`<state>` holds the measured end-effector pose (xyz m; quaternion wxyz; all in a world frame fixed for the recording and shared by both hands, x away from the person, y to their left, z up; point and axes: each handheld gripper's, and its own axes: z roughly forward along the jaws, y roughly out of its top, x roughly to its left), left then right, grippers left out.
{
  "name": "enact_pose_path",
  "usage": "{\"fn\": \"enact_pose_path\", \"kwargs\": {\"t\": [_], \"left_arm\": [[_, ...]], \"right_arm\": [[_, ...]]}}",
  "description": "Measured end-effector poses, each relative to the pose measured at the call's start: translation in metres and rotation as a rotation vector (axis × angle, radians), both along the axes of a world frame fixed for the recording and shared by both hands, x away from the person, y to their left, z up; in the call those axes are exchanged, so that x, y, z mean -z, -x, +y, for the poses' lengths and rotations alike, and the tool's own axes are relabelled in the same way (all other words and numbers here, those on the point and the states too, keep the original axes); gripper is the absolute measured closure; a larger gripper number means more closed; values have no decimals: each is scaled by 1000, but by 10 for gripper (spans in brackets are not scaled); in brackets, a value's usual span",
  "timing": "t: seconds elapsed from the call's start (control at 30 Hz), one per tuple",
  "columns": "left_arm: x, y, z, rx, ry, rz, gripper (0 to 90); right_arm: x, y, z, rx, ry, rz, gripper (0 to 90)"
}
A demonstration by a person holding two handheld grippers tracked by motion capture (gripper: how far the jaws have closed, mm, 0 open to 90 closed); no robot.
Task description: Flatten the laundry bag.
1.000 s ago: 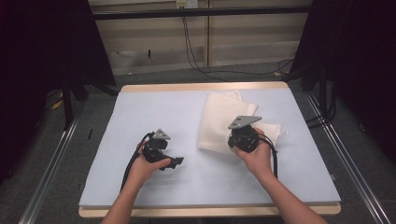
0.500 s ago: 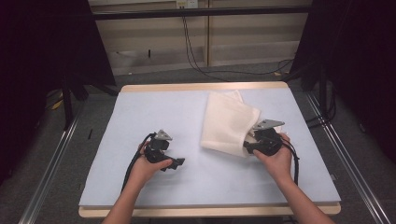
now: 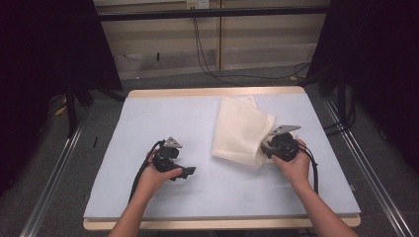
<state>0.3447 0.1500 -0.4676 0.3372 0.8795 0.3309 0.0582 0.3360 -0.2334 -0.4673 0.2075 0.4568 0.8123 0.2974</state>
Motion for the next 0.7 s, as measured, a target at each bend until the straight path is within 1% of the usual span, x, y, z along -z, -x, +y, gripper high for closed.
{"fn": "enact_pose_path", "kwargs": {"t": [0.03,0.07,0.1,0.13,0.17,0.2,0.23,0.27,0.3,0.33,0.37,0.4,0.43,0.47,0.5,0.53,0.57,0.6,0.63,0.67,0.7], "left_arm": [[0,0,0,-1,3,-1,94],[0,0,0,-6,-3,0,94],[0,0,0,-6,-3,0,94],[0,0,0,-9,-1,1,95],[0,0,0,-9,-1,1,95],[0,0,1,-16,7,1,95],[0,0,1,-16,7,1,95],[-1,-1,1,-8,8,-2,95],[-1,0,2,-12,9,2,95],[-2,-1,2,-12,4,1,95],[-3,0,2,-14,13,-3,95],[-3,0,1,-8,15,-7,95],[-3,0,1,-8,15,-7,95],[-3,0,0,-16,24,-9,95],[-4,1,0,-3,21,-6,95],[-5,1,-1,-4,17,-6,95],[-5,1,-1,-4,17,-6,95],[-7,1,-2,8,29,-8,95],[-7,2,-3,1,49,-14,94],[-9,2,-4,7,43,-24,94],[-9,2,-4,7,43,-24,94]], "right_arm": [[0,-2,1,-35,-12,14,795],[-2,-4,4,-29,11,16,828],[-2,-4,4,-29,11,16,828],[-4,-6,3,-30,-6,21,843],[-4,-6,3,-30,-6,21,843],[-7,-6,3,-11,-41,16,849],[-7,-6,3,-11,-41,16,849],[-10,-5,3,-15,-48,3,850],[-15,-3,5,-17,-57,-26,850],[-18,-2,6,-28,-63,-39,850],[-25,0,12,-51,-80,-70,850],[-27,1,15,-68,-79,-85,850],[-27,1,15,-68,-79,-85,850],[-33,2,22,-87,-94,-101,850],[-35,2,25,-99,-102,-107,850],[-36,2,29,-111,-107,-113,850],[-36,2,29,-111,-107,-113,850],[-39,2,35,-127,-111,-127,850],[-40,2,39,-136,-118,-122,850],[-41,2,42,-145,-125,-122,851],[-41,2,42,-145,-125,-122,851]]}}
